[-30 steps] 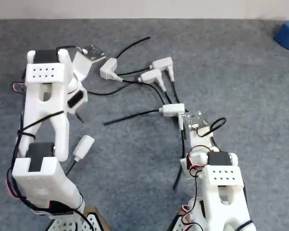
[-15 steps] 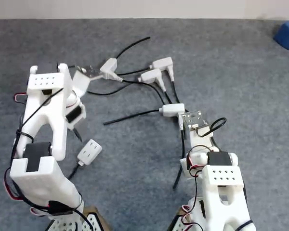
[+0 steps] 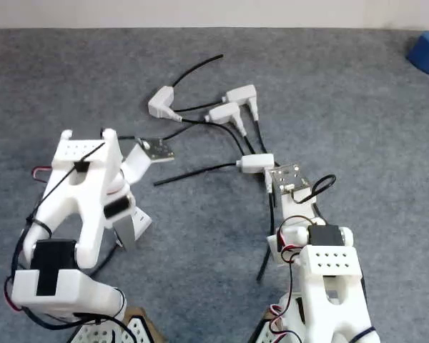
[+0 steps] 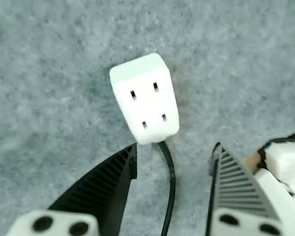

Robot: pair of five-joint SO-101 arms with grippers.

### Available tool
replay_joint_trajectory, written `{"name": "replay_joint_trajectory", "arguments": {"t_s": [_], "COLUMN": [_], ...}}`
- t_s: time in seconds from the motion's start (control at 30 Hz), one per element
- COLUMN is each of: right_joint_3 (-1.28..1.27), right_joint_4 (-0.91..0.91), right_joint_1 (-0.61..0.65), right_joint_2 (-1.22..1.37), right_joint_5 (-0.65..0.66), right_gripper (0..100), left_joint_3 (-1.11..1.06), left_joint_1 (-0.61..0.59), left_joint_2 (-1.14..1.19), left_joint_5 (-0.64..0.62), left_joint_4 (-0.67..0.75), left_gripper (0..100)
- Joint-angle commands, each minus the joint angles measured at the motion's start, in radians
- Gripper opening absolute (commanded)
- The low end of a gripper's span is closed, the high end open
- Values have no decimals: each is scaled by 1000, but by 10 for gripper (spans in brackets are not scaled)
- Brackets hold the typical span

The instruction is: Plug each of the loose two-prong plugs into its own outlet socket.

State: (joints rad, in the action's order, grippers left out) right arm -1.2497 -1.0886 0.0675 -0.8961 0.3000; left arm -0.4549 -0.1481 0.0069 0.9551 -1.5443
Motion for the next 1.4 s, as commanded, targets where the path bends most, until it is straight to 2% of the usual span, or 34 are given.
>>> {"name": "replay_joint_trajectory", "arguments": {"t_s": [0.0, 0.2, 0.67, 0.8, 0.9, 0.97, 1.13, 1.3, 1.37], "right_joint_3": [15, 7, 7, 7, 7, 7, 7, 7, 7], "right_joint_4": [-5, -7, -7, -7, -7, -7, -7, -7, -7], "right_joint_1": [7, 56, 59, 59, 59, 59, 59, 59, 59], "right_joint_2": [-21, -21, -21, -21, -21, -21, -21, -21, -21], "right_joint_5": [11, 11, 11, 11, 11, 11, 11, 11, 11], "right_gripper": [392, 392, 392, 392, 392, 392, 392, 392, 392], "left_joint_3": [-59, -27, -15, 13, 54, 74, 65, 21, 12], "left_joint_1": [13, 5, 12, 21, 27, 45, 47, 8, 1], "left_joint_2": [-42, -44, -53, -54, -54, -54, -45, -45, -44], "left_joint_5": [0, -2, 8, 75, 183, 209, 31, -92, -137], "left_joint_4": [87, 100, 97, 91, 17, -14, -6, 123, 133], "left_gripper": [255, 255, 259, 257, 256, 255, 256, 264, 300]}}
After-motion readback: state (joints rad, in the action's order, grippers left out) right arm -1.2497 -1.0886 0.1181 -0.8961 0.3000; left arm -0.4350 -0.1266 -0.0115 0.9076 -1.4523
